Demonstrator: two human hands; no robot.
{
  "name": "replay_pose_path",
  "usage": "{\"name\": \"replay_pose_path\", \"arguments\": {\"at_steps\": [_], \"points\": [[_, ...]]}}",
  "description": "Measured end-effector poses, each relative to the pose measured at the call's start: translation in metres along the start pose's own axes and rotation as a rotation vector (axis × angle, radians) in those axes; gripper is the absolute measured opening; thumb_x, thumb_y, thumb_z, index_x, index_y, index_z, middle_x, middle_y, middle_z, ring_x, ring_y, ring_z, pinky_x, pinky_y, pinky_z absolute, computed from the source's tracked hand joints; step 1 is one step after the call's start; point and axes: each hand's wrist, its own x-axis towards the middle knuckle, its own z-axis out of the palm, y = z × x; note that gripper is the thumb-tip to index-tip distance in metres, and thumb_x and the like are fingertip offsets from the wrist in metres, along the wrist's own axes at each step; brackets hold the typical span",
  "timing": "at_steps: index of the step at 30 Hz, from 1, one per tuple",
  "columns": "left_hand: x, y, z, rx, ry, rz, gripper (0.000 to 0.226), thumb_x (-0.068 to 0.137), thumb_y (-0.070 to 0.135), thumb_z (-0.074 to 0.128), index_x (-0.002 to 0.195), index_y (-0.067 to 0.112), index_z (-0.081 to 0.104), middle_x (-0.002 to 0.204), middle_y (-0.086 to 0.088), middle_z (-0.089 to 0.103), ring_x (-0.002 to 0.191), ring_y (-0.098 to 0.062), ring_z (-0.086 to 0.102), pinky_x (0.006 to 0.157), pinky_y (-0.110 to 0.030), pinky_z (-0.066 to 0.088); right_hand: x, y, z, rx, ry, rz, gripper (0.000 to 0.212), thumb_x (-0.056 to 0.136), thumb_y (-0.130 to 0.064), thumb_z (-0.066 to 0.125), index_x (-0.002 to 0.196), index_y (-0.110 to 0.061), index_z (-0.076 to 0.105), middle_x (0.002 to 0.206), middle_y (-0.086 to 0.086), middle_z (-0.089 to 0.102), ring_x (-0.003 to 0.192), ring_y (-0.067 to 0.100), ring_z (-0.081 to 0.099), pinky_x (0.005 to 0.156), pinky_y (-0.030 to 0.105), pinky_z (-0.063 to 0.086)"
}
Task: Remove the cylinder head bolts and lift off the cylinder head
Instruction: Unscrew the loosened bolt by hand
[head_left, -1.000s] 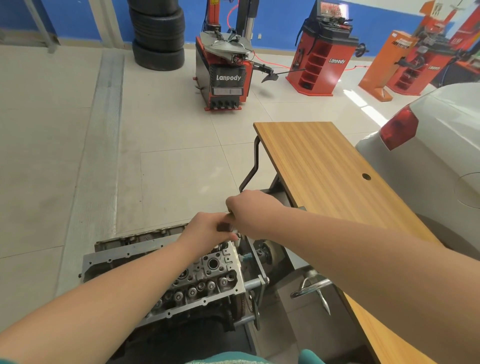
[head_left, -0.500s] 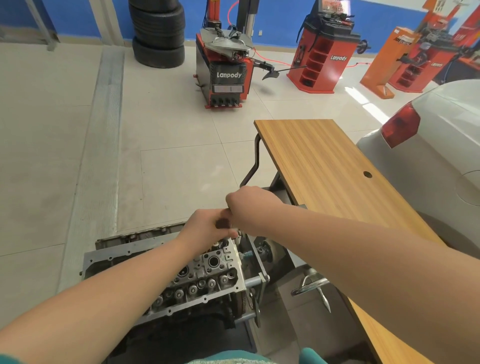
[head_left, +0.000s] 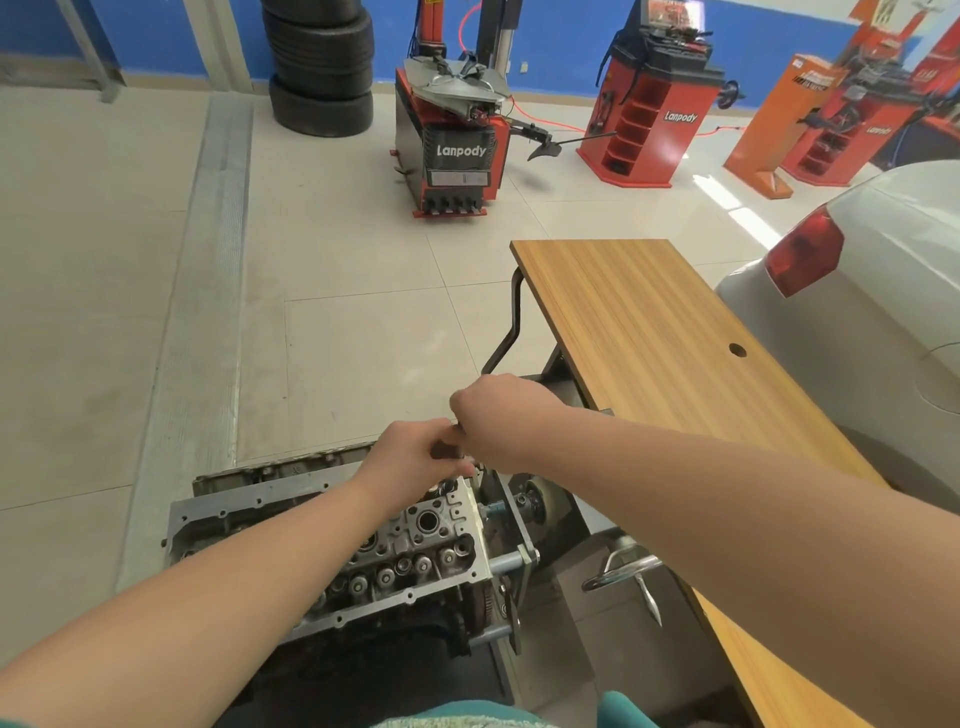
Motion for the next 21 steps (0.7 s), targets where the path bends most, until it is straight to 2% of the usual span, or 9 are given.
{"name": "replay_pose_path", "arguments": {"at_steps": [2, 4, 5, 7, 10, 13, 16, 18, 21], "points": [[0.000, -0.001, -0.004, 0.024, -0.062, 0.040, 0.020, 0.089, 0.026, 0.085, 0.106, 0.029, 0.076, 0.103, 0.010, 0.079, 0.102, -0.010, 0.072, 0.095, -0.035, 0.056, -0.002, 0.001, 0.000, -0.010, 0.002, -0.075, 0.012, 0.103, -0.022, 0.059, 0.109, -0.013, 0.062, 0.082, 0.002, 0.053, 0.071, 0.022, 0.057, 0.054, 0.035, 0.044], [-0.002, -0.001, -0.007, 0.085, -0.140, 0.076, 0.018, 0.099, 0.023, 0.073, 0.117, 0.027, 0.073, 0.116, 0.012, 0.076, 0.111, -0.002, 0.066, 0.099, -0.030, 0.050, -0.006, 0.007, 0.000, -0.019, -0.009, -0.210, 0.021, 0.097, -0.008, 0.059, 0.117, -0.015, 0.059, 0.091, 0.000, 0.052, 0.082, 0.024, 0.057, 0.064, 0.039, 0.050], [-0.003, -0.001, -0.008, 0.117, -0.157, 0.089, 0.014, 0.101, 0.021, 0.070, 0.107, 0.033, 0.072, 0.108, 0.017, 0.075, 0.101, 0.006, 0.064, 0.093, -0.029, 0.048, -0.007, 0.011, 0.000, -0.029, -0.014, -0.279, 0.029, 0.093, -0.001, 0.058, 0.119, -0.015, 0.060, 0.095, 0.000, 0.049, 0.086, 0.023, 0.054, 0.067, 0.040, 0.050], [-0.002, -0.003, -0.005, 0.146, -0.116, 0.087, 0.032, 0.100, 0.020, 0.071, 0.081, 0.044, 0.061, 0.079, 0.022, 0.070, 0.080, 0.009, 0.062, 0.077, -0.026, 0.045, -0.011, 0.018, -0.001, -0.036, -0.001, -0.358, 0.036, 0.090, 0.003, 0.056, 0.119, -0.016, 0.062, 0.099, -0.001, 0.048, 0.091, 0.022, 0.049, 0.074, 0.040, 0.050], [-0.001, -0.004, -0.001, 0.050, 0.017, 0.016, 0.027, 0.083, 0.033, 0.084, 0.070, 0.038, 0.061, 0.068, 0.025, 0.067, 0.065, 0.006, 0.059, 0.060, -0.011, 0.039, -0.016, 0.016, -0.002, 0.096, 0.067, -0.246, 0.034, 0.099, -0.027, 0.062, 0.133, -0.025, 0.061, 0.110, -0.002, 0.060, 0.100, 0.021, 0.058, 0.082, 0.042, 0.055], [0.001, 0.000, -0.001, 0.026, 0.062, 0.021, 0.022, 0.074, 0.037, 0.091, 0.077, 0.039, 0.069, 0.073, 0.025, 0.071, 0.070, 0.003, 0.064, 0.063, -0.010, 0.044, -0.008, 0.006, -0.003, 0.102, 0.061, -0.015, 0.038, 0.102, -0.046, 0.053, 0.124, -0.017, 0.063, 0.090, 0.003, 0.063, 0.079, 0.023, 0.062, 0.065, 0.038, 0.054], [0.001, 0.000, -0.002, 0.037, 0.001, 0.065, 0.027, 0.084, 0.028, 0.089, 0.089, 0.046, 0.069, 0.089, 0.023, 0.076, 0.090, 0.000, 0.071, 0.083, -0.017, 0.054, -0.006, -0.003, -0.001, 0.024, 0.065, -0.012, 0.014, 0.100, -0.022, 0.060, 0.110, -0.013, 0.061, 0.076, 0.002, 0.050, 0.062, 0.019, 0.049, 0.050, 0.033, 0.039], [0.001, -0.002, -0.005, 0.068, -0.088, 0.066, 0.008, 0.095, 0.026, 0.077, 0.100, 0.030, 0.073, 0.102, 0.014, 0.077, 0.103, -0.002, 0.071, 0.094, -0.025, 0.055, -0.008, -0.002, 0.001, 0.026, 0.045, -0.101, 0.024, 0.094, -0.010, 0.063, 0.117, -0.016, 0.059, 0.084, 0.002, 0.053, 0.068, 0.020, 0.053, 0.057, 0.037, 0.049], [-0.001, -0.003, -0.010, 0.135, -0.155, 0.089, 0.014, 0.101, 0.018, 0.068, 0.092, 0.028, 0.070, 0.089, 0.010, 0.078, 0.089, 0.004, 0.069, 0.081, -0.015, 0.051, -0.009, 0.005, -0.001, 0.061, 0.011, -0.228, 0.037, 0.090, -0.002, 0.062, 0.122, -0.020, 0.063, 0.098, 0.001, 0.053, 0.085, 0.025, 0.057, 0.066, 0.038, 0.050]]}}
